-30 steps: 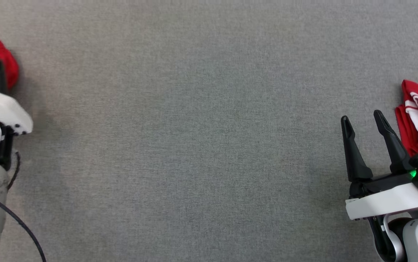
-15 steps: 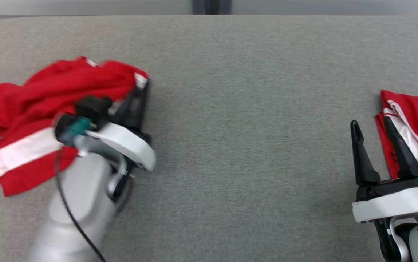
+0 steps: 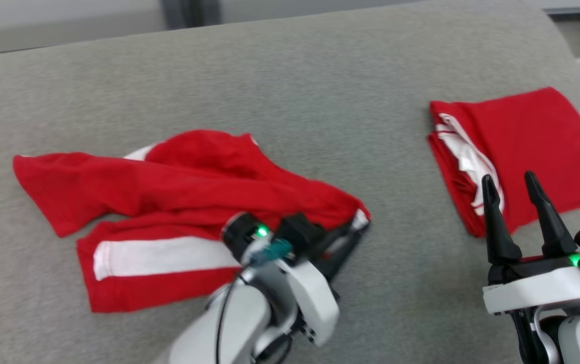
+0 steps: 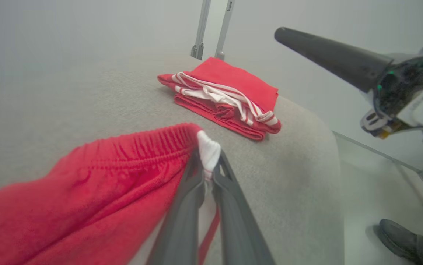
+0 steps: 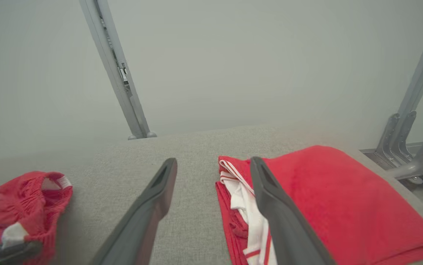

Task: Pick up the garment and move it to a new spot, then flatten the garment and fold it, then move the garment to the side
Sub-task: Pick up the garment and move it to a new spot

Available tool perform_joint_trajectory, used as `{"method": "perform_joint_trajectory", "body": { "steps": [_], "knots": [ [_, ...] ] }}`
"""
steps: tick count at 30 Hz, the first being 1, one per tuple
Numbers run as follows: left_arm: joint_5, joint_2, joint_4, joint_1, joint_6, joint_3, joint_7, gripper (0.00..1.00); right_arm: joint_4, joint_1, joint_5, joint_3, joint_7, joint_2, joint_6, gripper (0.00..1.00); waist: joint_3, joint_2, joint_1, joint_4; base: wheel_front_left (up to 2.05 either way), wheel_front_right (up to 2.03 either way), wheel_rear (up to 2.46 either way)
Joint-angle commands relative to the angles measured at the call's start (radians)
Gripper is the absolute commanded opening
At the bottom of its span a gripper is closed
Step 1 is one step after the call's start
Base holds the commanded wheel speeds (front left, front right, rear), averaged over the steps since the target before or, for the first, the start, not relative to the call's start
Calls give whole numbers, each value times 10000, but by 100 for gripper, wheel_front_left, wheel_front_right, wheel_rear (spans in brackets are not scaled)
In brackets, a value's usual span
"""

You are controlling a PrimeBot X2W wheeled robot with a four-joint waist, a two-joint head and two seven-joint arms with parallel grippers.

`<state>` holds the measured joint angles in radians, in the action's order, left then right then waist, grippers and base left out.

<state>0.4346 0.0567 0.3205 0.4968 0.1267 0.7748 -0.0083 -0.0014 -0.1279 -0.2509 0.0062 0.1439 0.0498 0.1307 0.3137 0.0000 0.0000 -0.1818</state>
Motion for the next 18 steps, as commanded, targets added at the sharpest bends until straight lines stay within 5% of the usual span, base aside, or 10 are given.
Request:
{"method": "perform_joint_trajectory", "body": {
  "steps": [1, 5, 6, 7, 18],
  "knots": [
    [120, 62, -101, 35, 53, 267, 85, 0, 91, 85, -108, -41, 128, 24, 4, 100, 102, 0, 0, -570, 0, 0, 0],
    [412, 131, 204, 211, 36, 894, 395, 0, 347, 92, -235, -96, 285, 24, 4, 100, 187, 0, 0, -926, 0, 0, 0],
    [489, 125, 347, 232, 37, 985, 434, 36, 379, 97, -270, -78, 330, 22, 4, 100, 195, 0, 0, -967, 0, 0, 0],
    [489, 152, 466, 276, 37, 1064, 460, 100, 420, 97, -291, -79, 371, 23, 4, 100, 198, 0, 0, -995, 0, 0, 0],
    [782, 594, 228, 68, -74, 1087, -314, 100, 451, -48, -6, -440, 331, 31, 4, 100, -199, 0, 0, -166, 0, 0, 0]
  ]
}}
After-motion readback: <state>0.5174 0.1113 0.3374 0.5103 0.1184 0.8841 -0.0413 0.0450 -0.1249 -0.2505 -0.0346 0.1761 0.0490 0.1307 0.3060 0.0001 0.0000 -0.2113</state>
